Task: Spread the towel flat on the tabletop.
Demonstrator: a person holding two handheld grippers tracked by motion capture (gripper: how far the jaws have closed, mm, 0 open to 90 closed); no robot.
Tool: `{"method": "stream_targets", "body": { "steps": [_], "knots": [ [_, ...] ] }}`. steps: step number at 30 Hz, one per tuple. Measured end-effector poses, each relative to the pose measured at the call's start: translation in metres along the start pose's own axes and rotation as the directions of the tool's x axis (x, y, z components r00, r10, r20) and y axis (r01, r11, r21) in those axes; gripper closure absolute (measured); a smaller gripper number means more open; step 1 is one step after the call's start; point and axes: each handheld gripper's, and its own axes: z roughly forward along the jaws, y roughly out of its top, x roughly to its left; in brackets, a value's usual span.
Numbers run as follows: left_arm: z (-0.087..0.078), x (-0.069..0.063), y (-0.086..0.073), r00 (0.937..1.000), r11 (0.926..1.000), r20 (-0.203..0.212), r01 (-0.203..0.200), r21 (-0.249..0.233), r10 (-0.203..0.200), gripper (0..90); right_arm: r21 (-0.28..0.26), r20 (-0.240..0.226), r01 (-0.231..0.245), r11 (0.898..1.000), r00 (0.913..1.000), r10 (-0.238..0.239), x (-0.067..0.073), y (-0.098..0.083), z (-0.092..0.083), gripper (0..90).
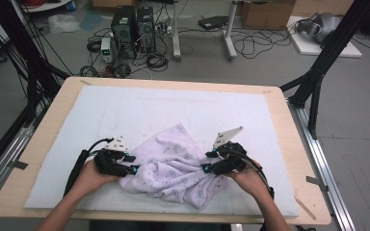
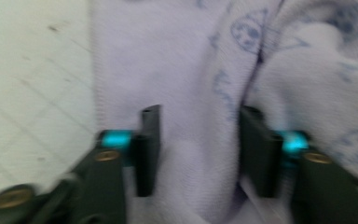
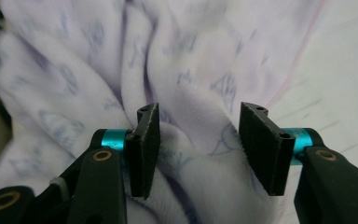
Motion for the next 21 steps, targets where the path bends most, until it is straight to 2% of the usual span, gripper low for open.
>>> {"method": "stream_targets", "body": {
  "steps": [1, 3, 5, 10, 11, 12, 13, 14, 17, 19, 21],
  "knots": [
    [-0.001, 0.0, -0.001, 1.0, 1.0, 0.004, -0.003, 0.004, 0.003, 74.7, -0.004, -0.015, 0.008, 1.0, 0.9999, -0.008, 0.002, -0.004, 0.003, 64.2],
    [-0.003, -0.002, -0.003, 1.0, 1.0, 0.009, 0.002, 0.008, -0.003, 84.2, 0.016, -0.048, 0.004, 1.0, 0.9989, -0.003, 0.006, -0.012, 0.008, 75.6],
    [-0.007, -0.006, -0.005, 1.0, 0.9999, 0.007, 0.0, 0.01, 0.0, 85.8, 0.019, -0.057, 0.014, 1.0, 0.9983, -0.013, 0.014, -0.018, 0.007, 80.1],
    [-0.024, -0.021, -0.019, 0.9997, 0.9999, 0.018, -0.016, -0.003, 0.016, 85.8, 0.004, -0.079, 0.046, 0.999, 0.9958, -0.046, 0.035, -0.028, -0.001, 81.9],
    [-0.028, -0.024, -0.021, 0.9997, 0.9998, 0.019, -0.017, -0.012, 0.017, 84.7, 0.005, -0.093, 0.043, 0.999, 0.9948, -0.043, 0.04, -0.03, -0.002, 82.0],
    [-0.032, -0.027, -0.023, 0.9999, 0.9998, 0.002, -0.012, -0.019, 0.012, 78.1, 0.001, -0.102, 0.048, 0.999, 0.9936, -0.047, 0.045, -0.032, -0.004, 81.9],
    [-0.037, -0.029, -0.025, 0.9998, 0.9997, -0.02, -0.009, -0.025, 0.008, 66.1, 0.0, -0.112, 0.054, 0.999, 0.9923, -0.053, 0.049, -0.034, -0.005, 81.4],
    [-0.042, -0.03, -0.028, 0.9997, 0.9995, -0.025, -0.003, -0.03, 0.002, 59.9, -0.001, -0.114, 0.059, 0.998, 0.9918, -0.059, 0.052, -0.034, -0.008, 78.9],
    [-0.058, -0.026, -0.036, 0.9981, 0.9987, -0.058, 0.021, -0.047, -0.024, 53.2, -0.064, -0.104, 0.074, 0.995, 0.9913, -0.081, 0.054, -0.023, -0.022, 67.3],
    [-0.066, -0.019, -0.041, 0.995, 0.997, -0.082, 0.052, -0.057, -0.056, 52.9, -0.111, -0.08, 0.071, 0.991, 0.9936, -0.081, 0.049, -0.008, -0.03, 60.0],
    [-0.068, -0.01, -0.044, 0.9922, 0.9954, -0.092, 0.079, -0.053, -0.084, 52.3, -0.144, -0.048, 0.083, 0.986, 0.9947, -0.091, 0.039, 0.011, -0.032, 55.5]
  ]
}}
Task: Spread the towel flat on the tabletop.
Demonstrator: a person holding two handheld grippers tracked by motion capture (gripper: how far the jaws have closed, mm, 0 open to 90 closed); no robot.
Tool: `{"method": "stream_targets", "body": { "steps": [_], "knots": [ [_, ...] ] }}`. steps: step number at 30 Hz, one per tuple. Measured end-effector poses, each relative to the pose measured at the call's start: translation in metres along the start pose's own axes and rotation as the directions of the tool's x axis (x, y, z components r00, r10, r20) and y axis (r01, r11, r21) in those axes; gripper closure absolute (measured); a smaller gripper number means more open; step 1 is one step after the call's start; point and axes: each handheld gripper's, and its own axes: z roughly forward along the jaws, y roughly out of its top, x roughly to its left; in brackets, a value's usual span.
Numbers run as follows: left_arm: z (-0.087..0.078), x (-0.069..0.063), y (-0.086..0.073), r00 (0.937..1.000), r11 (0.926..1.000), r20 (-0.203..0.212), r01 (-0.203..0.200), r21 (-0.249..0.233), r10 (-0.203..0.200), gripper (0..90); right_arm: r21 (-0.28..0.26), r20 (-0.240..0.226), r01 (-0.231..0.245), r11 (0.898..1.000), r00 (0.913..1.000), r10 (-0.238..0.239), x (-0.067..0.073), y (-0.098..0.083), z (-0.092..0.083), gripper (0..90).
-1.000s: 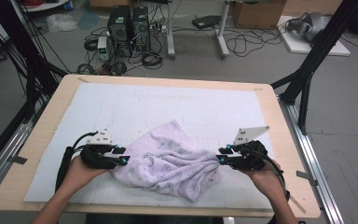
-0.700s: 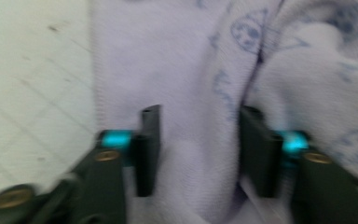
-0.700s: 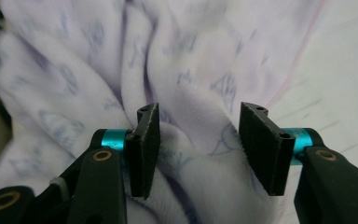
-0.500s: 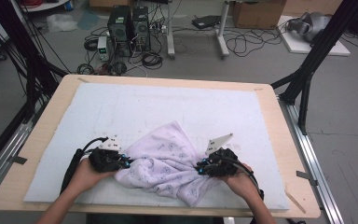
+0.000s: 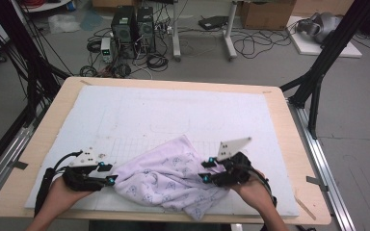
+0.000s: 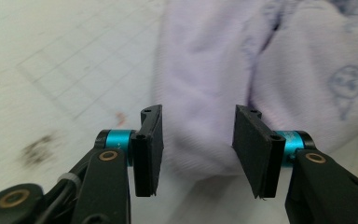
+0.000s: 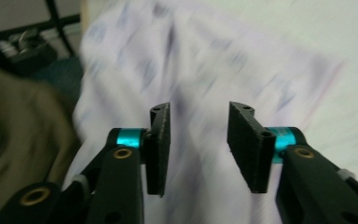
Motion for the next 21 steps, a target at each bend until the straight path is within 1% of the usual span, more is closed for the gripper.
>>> {"method": "stream_targets", "body": {
  "steps": [2, 4, 5, 6, 7, 8, 9, 10, 11, 12, 13, 15, 16, 18, 19, 20, 21],
  "knots": [
    [0.005, 0.006, -0.002, 0.9994, 0.9994, 0.016, 0.031, 0.012, -0.032, 50.7, -0.013, 0.024, 0.015, 1.0, 0.9996, -0.015, -0.013, 0.016, 0.008, 51.7],
    [0.014, 0.008, -0.002, 0.9989, 0.9985, 0.028, 0.037, 0.04, -0.038, 52.2, 0.004, 0.041, 0.024, 1.0, 0.9989, -0.024, -0.027, 0.028, 0.024, 49.6],
    [0.019, 0.01, -0.001, 0.998, 0.9977, 0.047, 0.038, 0.056, -0.041, 55.9, 0.021, 0.04, 0.024, 0.999, 0.9989, -0.025, -0.034, 0.032, 0.035, 48.1],
    [0.024, 0.009, -0.001, 0.9967, 0.9975, 0.073, 0.032, 0.064, -0.036, 64.2, 0.039, 0.042, 0.012, 0.999, 0.999, -0.014, -0.04, 0.034, 0.045, 47.6],
    [0.026, 0.008, 0.0, 0.9983, 0.9984, 0.058, 0.007, 0.057, -0.011, 71.7, 0.058, 0.023, -0.001, 0.998, 0.9997, -0.001, -0.046, 0.035, 0.056, 47.6],
    [0.027, 0.01, 0.002, 0.9956, 0.998, 0.092, 0.013, 0.063, -0.018, 81.1, 0.077, 0.012, -0.009, 0.997, 0.9999, 0.008, -0.052, 0.035, 0.067, 47.6],
    [0.029, 0.012, 0.004, 0.9946, 0.9974, 0.1, 0.018, 0.069, -0.024, 84.9, 0.104, 0.012, -0.012, 0.994, 0.9999, 0.011, -0.056, 0.035, 0.076, 47.8],
    [0.031, 0.013, 0.006, 0.9956, 0.9975, 0.092, 0.014, 0.069, -0.02, 85.4, 0.131, 0.013, -0.013, 0.991, 0.9999, 0.011, -0.061, 0.034, 0.085, 47.7],
    [0.031, 0.014, 0.009, 0.9972, 0.9975, 0.075, 0.004, 0.07, -0.009, 85.9, 0.155, 0.012, -0.017, 0.988, 0.9998, 0.015, -0.064, 0.035, 0.092, 47.3],
    [0.032, 0.015, 0.012, 0.9984, 0.9981, 0.056, 0.0, 0.062, -0.003, 86.1, 0.162, 0.02, -0.015, 0.987, 0.9997, 0.012, -0.068, 0.035, 0.098, 45.3],
    [0.031, 0.017, 0.015, 0.9994, 0.9991, 0.034, 0.002, 0.043, -0.004, 86.2, 0.162, 0.028, -0.022, 0.987, 0.9994, 0.017, -0.071, 0.035, 0.103, 43.3],
    [0.028, 0.022, 0.024, 1.0, 1.0, -0.005, 0.002, -0.006, -0.002, 86.4, 0.155, 0.039, -0.038, 0.987, 0.9987, 0.032, -0.075, 0.035, 0.11, 43.3],
    [0.026, 0.024, 0.03, 0.9996, 0.9996, -0.028, 0.003, -0.03, -0.004, 86.5, 0.162, 0.05, -0.03, 0.986, 0.9985, 0.022, -0.076, 0.035, 0.113, 44.1],
    [0.022, 0.027, 0.044, 0.9979, 0.9966, -0.065, -0.002, -0.082, -0.004, 86.5, 0.176, 0.085, -0.016, 0.984, 0.9964, 0.001, -0.076, 0.035, 0.117, 47.9],
    [0.022, 0.027, 0.044, 0.9979, 0.9966, -0.065, -0.002, -0.082, -0.004, 86.5, 0.194, 0.114, -0.011, 0.981, 0.9935, -0.011, -0.077, 0.034, 0.118, 51.8],
    [0.02, 0.029, 0.058, 0.9952, 0.992, -0.098, -0.012, -0.126, -0.001, 86.5, 0.214, 0.131, -0.009, 0.977, 0.9912, -0.02, -0.078, 0.033, 0.118, 57.0],
    [0.02, 0.03, 0.062, 0.9947, 0.9894, -0.103, -0.011, -0.145, -0.004, 86.5, 0.228, 0.13, -0.006, 0.974, 0.9912, -0.025, -0.08, 0.031, 0.12, 63.6]
  ]
}}
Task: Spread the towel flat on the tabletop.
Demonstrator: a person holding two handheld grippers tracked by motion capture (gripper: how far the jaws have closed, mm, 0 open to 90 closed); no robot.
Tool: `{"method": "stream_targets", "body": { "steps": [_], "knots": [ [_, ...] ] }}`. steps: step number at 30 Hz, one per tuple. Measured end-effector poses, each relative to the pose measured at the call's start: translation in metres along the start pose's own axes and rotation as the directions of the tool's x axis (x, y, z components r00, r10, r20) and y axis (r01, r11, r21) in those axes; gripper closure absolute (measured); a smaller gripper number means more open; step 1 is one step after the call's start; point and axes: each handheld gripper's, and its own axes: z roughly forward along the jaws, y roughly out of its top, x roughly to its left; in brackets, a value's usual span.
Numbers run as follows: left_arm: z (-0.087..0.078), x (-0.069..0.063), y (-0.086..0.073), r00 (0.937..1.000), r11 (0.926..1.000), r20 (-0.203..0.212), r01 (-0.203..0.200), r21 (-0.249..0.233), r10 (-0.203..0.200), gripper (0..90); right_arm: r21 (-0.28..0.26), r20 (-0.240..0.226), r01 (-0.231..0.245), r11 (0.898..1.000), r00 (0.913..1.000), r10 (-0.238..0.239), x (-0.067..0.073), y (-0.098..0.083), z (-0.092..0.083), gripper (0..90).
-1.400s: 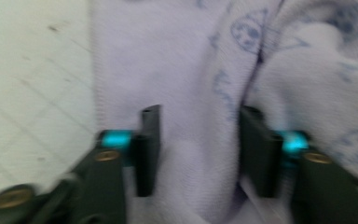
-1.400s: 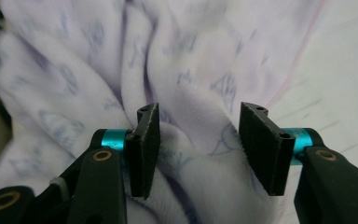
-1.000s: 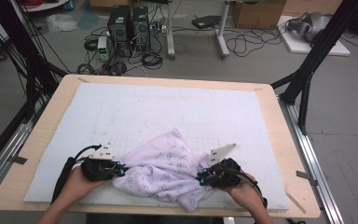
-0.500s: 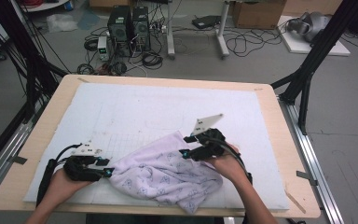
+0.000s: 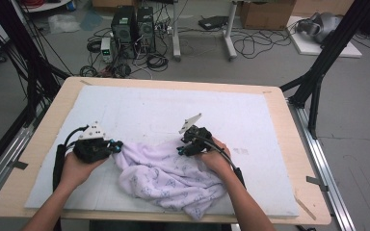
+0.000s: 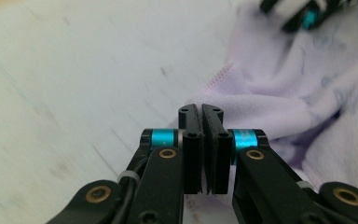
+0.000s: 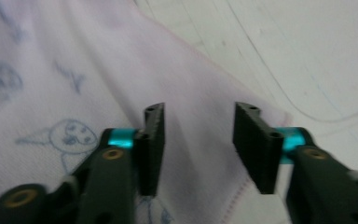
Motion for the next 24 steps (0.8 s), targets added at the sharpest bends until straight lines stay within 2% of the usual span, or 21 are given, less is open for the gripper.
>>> {"method": "stream_targets", "body": {
  "steps": [1, 2, 3, 5, 7, 9, 12, 14, 16, 18, 19, 20, 21, 22, 23, 24],
  "knots": [
    [0.002, 0.0, 0.007, 1.0, 0.9999, -0.004, -0.007, -0.012, 0.007, 86.5, 0.013, -0.01, -0.008, 1.0, 0.9999, 0.008, -0.001, -0.001, 0.002, 69.5],
    [0.004, 0.0, 0.012, 0.9998, 0.9997, -0.004, -0.02, -0.014, 0.02, 86.4, -0.004, -0.049, -0.023, 1.0, 0.9985, 0.023, -0.004, -0.003, 0.002, 76.1],
    [0.005, 0.0, 0.015, 0.9994, 0.9993, -0.01, -0.032, -0.018, 0.032, 86.3, -0.005, -0.058, -0.016, 1.0, 0.9982, 0.016, -0.004, -0.003, 0.001, 86.0],
    [0.009, -0.002, 0.019, 0.9994, 0.9992, -0.006, -0.033, -0.022, 0.033, 83.9, 0.011, -0.034, 0.01, 1.0, 0.9994, -0.01, -0.003, -0.002, -0.001, 87.7],
    [0.009, -0.001, 0.018, 0.9995, 0.9994, -0.011, -0.031, -0.012, 0.031, 72.1, 0.002, 0.027, 0.017, 1.0, 0.9995, -0.017, -0.006, -0.004, -0.011, 88.1],
    [0.007, 0.001, 0.015, 0.9998, 0.9998, -0.015, -0.015, -0.012, 0.015, 67.3, -0.051, 0.084, -0.031, 0.998, 0.9958, 0.035, -0.016, -0.011, -0.029, 88.3],
    [0.004, 0.008, 0.006, 0.9997, 0.9999, -0.021, 0.013, -0.004, -0.013, 59.4, -0.101, 0.149, -0.088, 0.991, 0.9836, 0.102, -0.031, -0.026, -0.061, 88.2],
    [0.007, 0.012, -0.002, 0.9988, 0.9989, -0.023, 0.043, 0.015, -0.043, 57.3, -0.14, 0.152, -0.13, 0.982, 0.9768, 0.151, -0.038, -0.038, -0.076, 88.2],
    [0.014, 0.012, -0.009, 0.9983, 0.9973, -0.008, 0.057, 0.046, -0.057, 56.4, -0.128, 0.16, -0.145, 0.981, 0.9733, 0.165, -0.039, -0.047, -0.078, 88.0],
    [0.024, 0.009, -0.014, 0.9976, 0.9945, 0.018, 0.065, 0.083, -0.066, 54.6, -0.116, 0.147, -0.147, 0.982, 0.9755, 0.163, -0.038, -0.053, -0.073, 85.0],
    [0.03, 0.007, -0.016, 0.9973, 0.9926, 0.037, 0.06, 0.105, -0.064, 53.2, -0.11, 0.136, -0.15, 0.983, 0.9769, 0.165, -0.037, -0.054, -0.069, 77.4],
    [0.035, 0.003, -0.018, 0.9972, 0.9902, 0.042, 0.056, 0.128, -0.062, 52.4, -0.11, 0.102, -0.168, 0.98, 0.9785, 0.179, -0.037, -0.056, -0.065, 67.9],
    [0.041, 0.001, -0.019, 0.9972, 0.9875, 0.046, 0.052, 0.149, -0.06, 51.2, -0.104, 0.081, -0.189, 0.976, 0.9769, 0.198, -0.038, -0.056, -0.061, 62.9],
    [0.045, 0.0, -0.02, 0.9971, 0.9844, 0.048, 0.049, 0.169, -0.058, 51.3, -0.09, 0.078, -0.19, 0.978, 0.9772, 0.198, -0.038, -0.056, -0.056, 59.4],
    [0.049, -0.002, -0.021, 0.9972, 0.9807, 0.058, 0.035, 0.192, -0.047, 55.2, -0.079, 0.078, -0.185, 0.98, 0.9785, 0.191, -0.037, -0.056, -0.052, 54.5],
    [0.052, -0.004, -0.022, 0.9975, 0.9788, 0.063, 0.02, 0.204, -0.033, 67.6, -0.068, 0.075, -0.195, 0.978, 0.9769, 0.2, -0.038, -0.056, -0.048, 51.8]
  ]
}}
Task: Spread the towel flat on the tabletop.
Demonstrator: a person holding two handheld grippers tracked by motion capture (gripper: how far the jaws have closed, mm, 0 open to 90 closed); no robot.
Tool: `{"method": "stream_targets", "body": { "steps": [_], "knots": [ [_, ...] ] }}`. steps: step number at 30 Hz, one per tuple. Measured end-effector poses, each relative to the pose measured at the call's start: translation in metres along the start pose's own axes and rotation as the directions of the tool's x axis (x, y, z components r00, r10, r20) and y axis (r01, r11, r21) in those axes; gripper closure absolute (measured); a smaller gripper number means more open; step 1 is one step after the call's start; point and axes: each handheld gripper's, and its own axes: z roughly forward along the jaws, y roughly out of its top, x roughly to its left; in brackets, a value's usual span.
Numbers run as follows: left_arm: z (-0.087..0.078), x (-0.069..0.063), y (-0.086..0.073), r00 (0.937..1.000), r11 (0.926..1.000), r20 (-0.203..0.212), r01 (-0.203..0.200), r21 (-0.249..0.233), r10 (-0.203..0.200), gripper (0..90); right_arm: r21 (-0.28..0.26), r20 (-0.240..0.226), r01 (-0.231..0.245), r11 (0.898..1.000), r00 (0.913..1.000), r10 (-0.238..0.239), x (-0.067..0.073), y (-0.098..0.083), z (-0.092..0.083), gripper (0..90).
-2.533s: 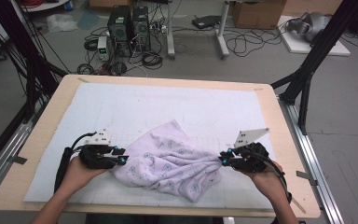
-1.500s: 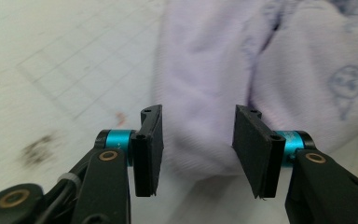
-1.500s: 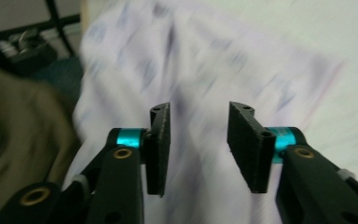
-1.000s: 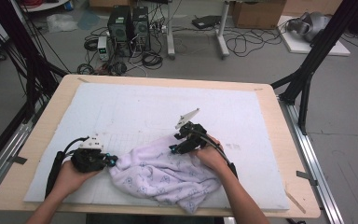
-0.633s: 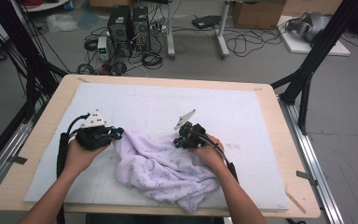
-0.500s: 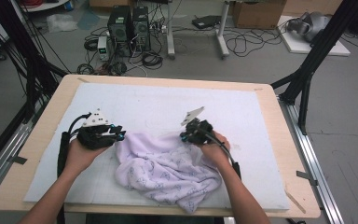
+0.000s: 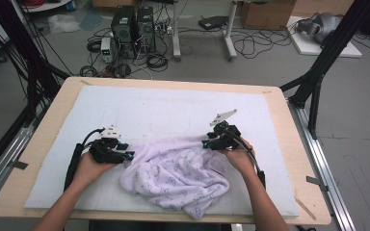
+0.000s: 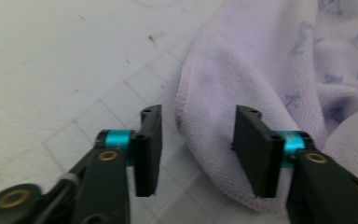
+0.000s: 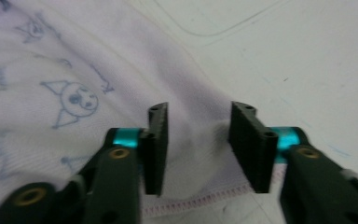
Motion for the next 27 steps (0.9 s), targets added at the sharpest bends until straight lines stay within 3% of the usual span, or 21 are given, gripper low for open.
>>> {"method": "stream_targets", "body": {
  "steps": [1, 2, 4, 5, 7, 10, 14, 16, 18, 19, 20, 22, 23, 24, 25, 26, 27],
  "knots": [
    [0.0, 0.0, 0.0, 0.9999, 0.9999, 0.005, -0.011, -0.013, 0.011, 73.3, 0.011, -0.007, -0.011, 1.0, 0.9999, 0.011, 0.0, 0.0, 0.004, 51.8],
    [-0.001, 0.0, 0.002, 0.9999, 0.9999, 0.01, -0.003, -0.014, 0.003, 84.7, 0.027, -0.013, -0.018, 0.999, 0.9997, 0.018, -0.001, -0.001, 0.008, 52.9],
    [-0.005, 0.002, 0.006, 0.9992, 0.9995, -0.036, -0.019, -0.024, 0.018, 85.5, 0.054, -0.024, 0.006, 0.999, 0.9997, -0.005, -0.001, -0.001, 0.015, 62.3],
    [-0.009, 0.005, 0.008, 0.9985, 0.9987, -0.054, -0.009, -0.051, 0.007, 85.7, 0.043, -0.03, -0.001, 0.999, 0.9996, 0.002, -0.001, -0.001, 0.015, 73.4],
    [-0.021, 0.012, 0.016, 0.9955, 0.9949, -0.094, 0.002, -0.101, -0.011, 86.0, 0.048, -0.033, 0.013, 0.999, 0.9994, -0.011, 0.0, 0.0, 0.014, 83.1],
    [-0.037, 0.02, 0.029, 0.9911, 0.9882, -0.131, 0.006, -0.153, -0.026, 86.2, 0.039, -0.024, 0.042, 0.998, 0.9989, -0.041, 0.002, 0.003, 0.012, 85.5],
    [-0.046, 0.03, 0.052, 0.9832, 0.9865, -0.182, -0.014, -0.163, -0.016, 86.2, -0.029, 0.002, 0.044, 0.999, 0.999, -0.044, -0.001, 0.01, -0.002, 86.2],
    [-0.049, 0.04, 0.07, 0.9753, 0.9851, -0.22, -0.028, -0.17, -0.01, 86.3, -0.06, 0.025, 0.041, 0.997, 0.9989, -0.039, -0.007, 0.02, -0.015, 86.4],
    [-0.054, 0.051, 0.098, 0.9623, 0.9789, -0.272, -0.053, -0.197, -0.002, 86.4, -0.103, 0.065, 0.039, 0.994, 0.9973, -0.032, -0.016, 0.036, -0.032, 86.6],
    [-0.056, 0.059, 0.116, 0.9516, 0.977, -0.307, -0.07, -0.202, 0.005, 86.3, -0.125, 0.089, 0.04, 0.991, 0.9956, -0.029, -0.022, 0.046, -0.04, 86.7],
    [-0.059, 0.066, 0.134, 0.9381, 0.9727, -0.346, -0.084, -0.216, 0.004, 86.3, -0.141, 0.118, 0.05, 0.989, 0.9924, -0.033, -0.028, 0.058, -0.047, 86.6],
    [-0.058, 0.076, 0.16, 0.8982, 0.9654, -0.44, -0.113, -0.235, -0.002, 83.2, -0.204, 0.177, 0.037, 0.978, 0.9842, 0.0, -0.041, 0.085, -0.061, 84.6],
    [-0.054, 0.08, 0.166, 0.8915, 0.9682, -0.451, -0.077, -0.238, -0.04, 72.0, -0.237, 0.204, 0.036, 0.971, 0.9788, 0.013, -0.048, 0.095, -0.064, 78.0],
    [-0.049, 0.084, 0.167, 0.9044, 0.9712, -0.42, -0.029, -0.236, -0.075, 60.1, -0.259, 0.234, 0.036, 0.965, 0.9719, 0.026, -0.054, 0.1, -0.064, 64.2],
    [-0.044, 0.086, 0.164, 0.9129, 0.9773, -0.401, -0.013, -0.212, -0.075, 58.6, -0.27, 0.224, 0.009, 0.963, 0.9731, 0.054, -0.06, 0.102, -0.062, 62.1],
    [-0.038, 0.086, 0.158, 0.9173, 0.9822, -0.391, -0.002, -0.188, -0.073, 57.9, -0.266, 0.192, -0.021, 0.964, 0.9786, 0.075, -0.065, 0.1, -0.057, 59.6],
    [-0.032, 0.085, 0.149, 0.9256, 0.9832, -0.373, -0.006, -0.182, -0.064, 56.9, -0.241, 0.178, -0.045, 0.97, 0.9799, 0.09, -0.067, 0.097, -0.053, 58.4]
  ]
}}
